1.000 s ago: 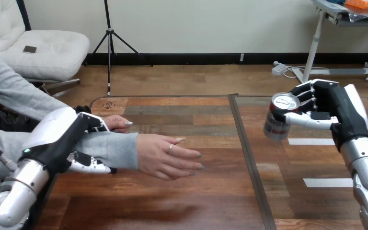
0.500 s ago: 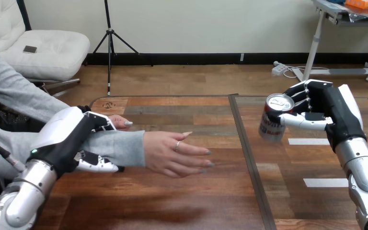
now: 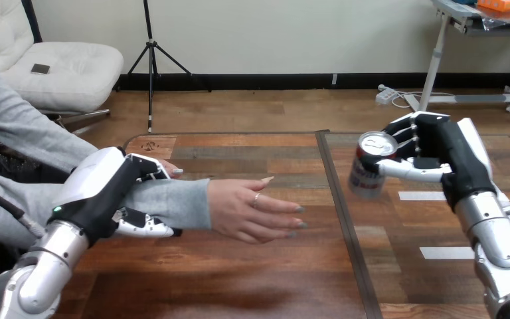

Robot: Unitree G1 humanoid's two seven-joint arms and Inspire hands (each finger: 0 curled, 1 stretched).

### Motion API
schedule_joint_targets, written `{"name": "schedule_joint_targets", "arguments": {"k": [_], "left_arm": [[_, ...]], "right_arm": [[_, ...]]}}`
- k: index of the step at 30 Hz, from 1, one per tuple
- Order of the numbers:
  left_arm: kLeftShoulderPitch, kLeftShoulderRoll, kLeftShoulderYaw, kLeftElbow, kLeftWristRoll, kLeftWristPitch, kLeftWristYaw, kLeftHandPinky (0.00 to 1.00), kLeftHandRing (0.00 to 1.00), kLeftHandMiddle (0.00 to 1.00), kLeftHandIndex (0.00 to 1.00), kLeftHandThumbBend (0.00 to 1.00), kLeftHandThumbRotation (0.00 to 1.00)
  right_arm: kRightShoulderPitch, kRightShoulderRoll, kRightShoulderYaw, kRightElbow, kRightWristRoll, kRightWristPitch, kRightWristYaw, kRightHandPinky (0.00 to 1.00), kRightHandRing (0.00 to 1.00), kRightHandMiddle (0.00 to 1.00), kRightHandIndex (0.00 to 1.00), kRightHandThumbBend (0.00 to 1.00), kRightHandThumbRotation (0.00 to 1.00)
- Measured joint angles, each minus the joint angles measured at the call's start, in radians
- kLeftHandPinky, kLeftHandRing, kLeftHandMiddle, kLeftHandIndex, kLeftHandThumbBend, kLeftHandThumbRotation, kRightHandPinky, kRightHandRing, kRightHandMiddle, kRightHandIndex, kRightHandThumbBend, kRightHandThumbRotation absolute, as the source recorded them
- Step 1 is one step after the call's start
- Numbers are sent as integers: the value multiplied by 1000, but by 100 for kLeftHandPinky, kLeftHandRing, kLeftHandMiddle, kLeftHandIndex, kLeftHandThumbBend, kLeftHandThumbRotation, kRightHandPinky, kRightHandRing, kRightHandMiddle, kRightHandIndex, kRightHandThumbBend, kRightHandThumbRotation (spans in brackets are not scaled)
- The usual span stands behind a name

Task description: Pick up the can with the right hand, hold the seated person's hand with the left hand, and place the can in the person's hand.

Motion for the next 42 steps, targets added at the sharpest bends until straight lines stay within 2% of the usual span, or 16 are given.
{"name": "schedule_joint_targets", "arguments": {"k": [15,24,42], "left_arm": [[-9,-18,-14,0,0,-6,10,30,34,40,43,68,0],[-18,-26,-30,1,0,-6,13,31,34,40,43,68,0],[-30,-38,-38,4,0,-6,13,32,36,42,43,68,0]], "right_arm": [[0,30,7,0,-2,1,3,35,38,42,44,70,0],[0,35,18,0,-7,0,3,35,37,42,45,70,0],[0,46,24,0,-6,-5,7,33,36,41,45,71,0]]}}
